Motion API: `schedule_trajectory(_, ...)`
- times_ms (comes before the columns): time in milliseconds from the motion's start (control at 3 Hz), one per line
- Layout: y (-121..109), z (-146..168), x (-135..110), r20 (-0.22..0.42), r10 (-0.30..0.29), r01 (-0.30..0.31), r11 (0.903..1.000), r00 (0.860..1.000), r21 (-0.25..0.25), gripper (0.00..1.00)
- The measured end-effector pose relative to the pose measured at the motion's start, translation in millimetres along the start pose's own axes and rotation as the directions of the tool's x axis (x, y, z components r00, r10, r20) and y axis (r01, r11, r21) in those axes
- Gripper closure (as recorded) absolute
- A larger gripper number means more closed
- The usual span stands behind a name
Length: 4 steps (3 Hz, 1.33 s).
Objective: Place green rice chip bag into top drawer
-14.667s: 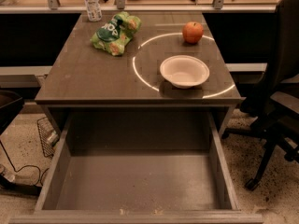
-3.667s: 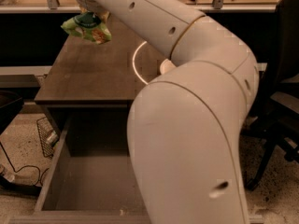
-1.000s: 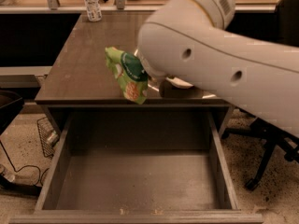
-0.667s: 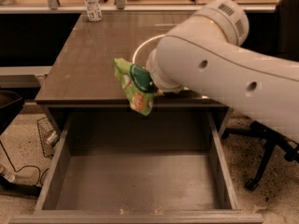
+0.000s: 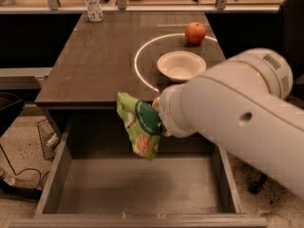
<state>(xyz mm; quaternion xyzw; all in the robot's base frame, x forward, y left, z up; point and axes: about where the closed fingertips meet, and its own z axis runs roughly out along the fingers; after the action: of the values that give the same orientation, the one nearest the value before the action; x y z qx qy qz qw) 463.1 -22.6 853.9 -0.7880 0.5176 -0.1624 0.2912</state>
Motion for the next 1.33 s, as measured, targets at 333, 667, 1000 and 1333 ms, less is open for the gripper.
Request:
schedule_trajectory(333,41,-1,-20,0.042,0.035,-0.035,0.9993,0.999,-0.015,1.0)
schedule_trajectory(667,75,20,-36,0.117,0.084,-0.08,0.9962,0.99,-0.035,1.0)
schedule_trajectory(1000,101,68,-33,0.206,0.151,-0.148,0.9886,0.967,-0.03,1.0)
schedule_trajectory(1333,102,100,-22,0.252,0.23,-0.23,0.9727,0.94,-0.028,1.0)
